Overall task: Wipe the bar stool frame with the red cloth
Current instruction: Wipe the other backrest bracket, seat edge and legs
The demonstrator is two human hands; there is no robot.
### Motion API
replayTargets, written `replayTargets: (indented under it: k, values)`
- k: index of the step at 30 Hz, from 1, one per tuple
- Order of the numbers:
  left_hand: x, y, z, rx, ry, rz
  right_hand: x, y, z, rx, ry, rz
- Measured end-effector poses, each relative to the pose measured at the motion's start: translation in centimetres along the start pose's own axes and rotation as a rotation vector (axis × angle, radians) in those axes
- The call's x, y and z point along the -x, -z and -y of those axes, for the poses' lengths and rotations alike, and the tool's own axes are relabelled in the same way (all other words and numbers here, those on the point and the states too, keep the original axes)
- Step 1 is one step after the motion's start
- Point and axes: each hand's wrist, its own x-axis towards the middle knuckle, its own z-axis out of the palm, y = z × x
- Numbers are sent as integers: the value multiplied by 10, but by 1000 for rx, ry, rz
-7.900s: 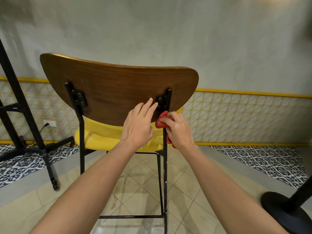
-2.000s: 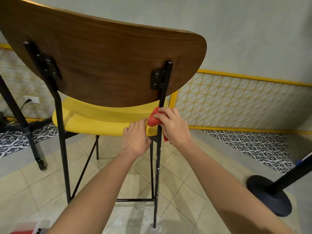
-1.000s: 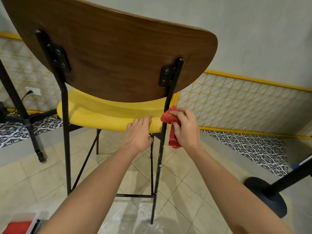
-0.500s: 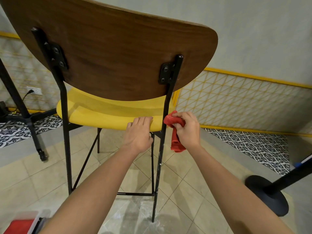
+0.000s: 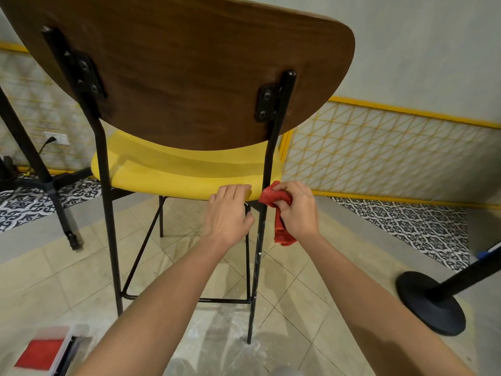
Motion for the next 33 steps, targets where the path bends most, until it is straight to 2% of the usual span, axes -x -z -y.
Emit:
replayTargets:
  k: [8, 15, 20, 30, 33]
  values:
    - [26, -16, 11, 118, -66, -60, 10, -14, -6, -16, -1, -15]
    - [28, -25, 17, 161, 65, 50, 18, -15, -24, 110, 20, 227]
    - [24, -30, 14, 196, 215, 121, 10, -13, -20, -28, -75, 50]
    - [28, -42, 19, 294, 353, 174, 34, -36, -27, -82, -161, 159]
    - [27, -42, 17, 340, 374, 195, 30, -32, -29, -82, -188, 127]
